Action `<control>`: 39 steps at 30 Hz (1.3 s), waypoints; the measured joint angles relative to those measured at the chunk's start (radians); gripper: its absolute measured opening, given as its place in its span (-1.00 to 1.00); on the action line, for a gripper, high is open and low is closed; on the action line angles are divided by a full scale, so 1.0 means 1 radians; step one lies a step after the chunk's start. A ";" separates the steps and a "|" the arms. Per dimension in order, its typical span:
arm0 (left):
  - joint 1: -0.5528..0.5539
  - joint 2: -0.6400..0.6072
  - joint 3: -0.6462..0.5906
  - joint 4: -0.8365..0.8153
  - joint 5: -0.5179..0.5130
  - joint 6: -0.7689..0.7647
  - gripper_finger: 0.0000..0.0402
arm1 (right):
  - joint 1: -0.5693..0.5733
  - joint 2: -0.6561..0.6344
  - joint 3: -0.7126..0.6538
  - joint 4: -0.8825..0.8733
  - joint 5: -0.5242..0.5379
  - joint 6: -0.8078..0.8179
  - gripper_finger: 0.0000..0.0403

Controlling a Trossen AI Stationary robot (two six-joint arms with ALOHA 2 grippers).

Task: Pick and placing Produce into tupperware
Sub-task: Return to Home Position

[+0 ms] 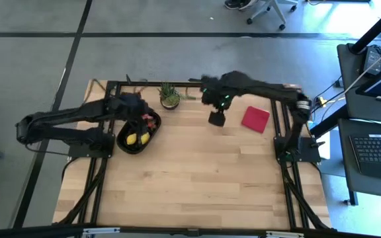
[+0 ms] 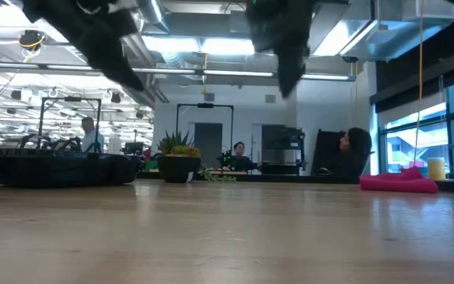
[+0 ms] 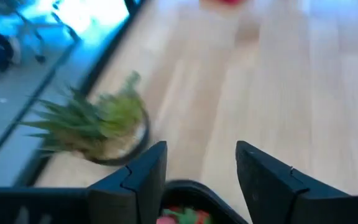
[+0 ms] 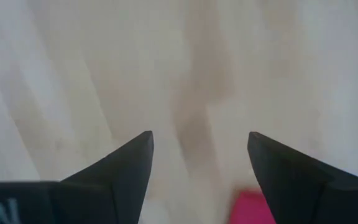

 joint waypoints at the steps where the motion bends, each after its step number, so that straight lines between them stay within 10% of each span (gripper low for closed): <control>1: 0.011 -0.022 0.000 0.007 0.000 0.000 -0.10 | -0.004 -0.040 0.000 0.027 0.000 -0.003 0.31; 8: 0.054 -0.203 -0.106 0.207 0.109 0.027 -0.08 | -0.025 -0.311 -0.089 0.264 0.000 -0.032 0.31; 26: 0.182 -0.571 -0.246 0.219 0.126 -0.014 -0.09 | -0.096 -1.189 -1.029 0.879 -0.008 0.052 0.31; 39: 0.248 -0.709 -0.349 0.231 0.118 -0.083 -0.11 | -0.096 -1.649 -1.317 0.961 -0.007 0.084 0.31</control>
